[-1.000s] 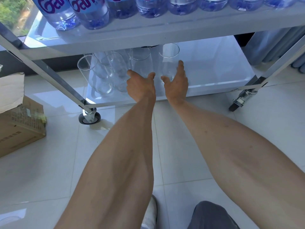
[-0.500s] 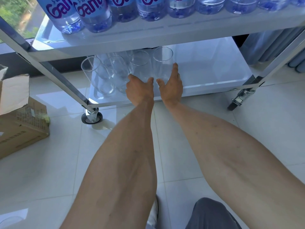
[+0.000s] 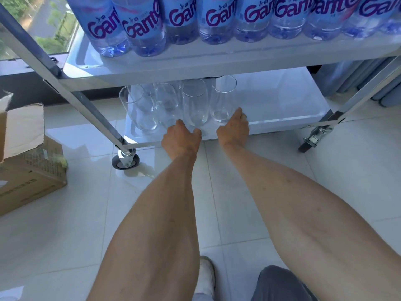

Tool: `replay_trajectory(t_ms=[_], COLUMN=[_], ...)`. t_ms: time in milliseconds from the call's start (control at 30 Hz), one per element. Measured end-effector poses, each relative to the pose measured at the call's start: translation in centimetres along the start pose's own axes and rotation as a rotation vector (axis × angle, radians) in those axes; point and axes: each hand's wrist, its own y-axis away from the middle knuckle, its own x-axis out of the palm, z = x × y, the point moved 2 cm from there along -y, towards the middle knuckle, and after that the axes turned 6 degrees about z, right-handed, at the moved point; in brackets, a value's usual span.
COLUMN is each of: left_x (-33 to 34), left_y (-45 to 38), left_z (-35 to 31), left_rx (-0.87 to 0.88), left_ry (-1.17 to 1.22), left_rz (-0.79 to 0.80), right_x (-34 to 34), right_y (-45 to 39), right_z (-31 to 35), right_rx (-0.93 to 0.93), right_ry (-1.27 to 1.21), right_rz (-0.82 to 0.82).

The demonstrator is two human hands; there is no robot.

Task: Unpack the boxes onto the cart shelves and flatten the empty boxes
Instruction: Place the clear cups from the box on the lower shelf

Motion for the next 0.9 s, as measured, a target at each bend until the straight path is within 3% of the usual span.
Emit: replay_trajectory(t_ms=[133,267,467,667,900], left_x=[-2.5,-7.5,-19.2,-32.3,-41.5], left_y=[1.9,3.8,10.8,16.4,10.5], left_z=[4.0,7.4,11.1,15.9,24.2], left_rx=[0.002,-0.141,-0.27,-0.39,-0.59], left_ry=[-0.094,-0.183,-0.242,-0.253,-0.199], left_rz=[0.072,0.243,0.501,0.533,0.54], right_x=[0.2,-0.9,-5.4,-8.4,-4.0], right_y=[3.9,9.6,22.5,33.4,35.9], right_z=[-0.2,1.7,8.5,19.4,33.1], right_rx=[0.052,0.175,0.136,0.126,-0.05], right_ry=[0.077,0.237,0.41,0.361,0.406], right_rz=[0.022,0.247,0.575,0.75,0.871])
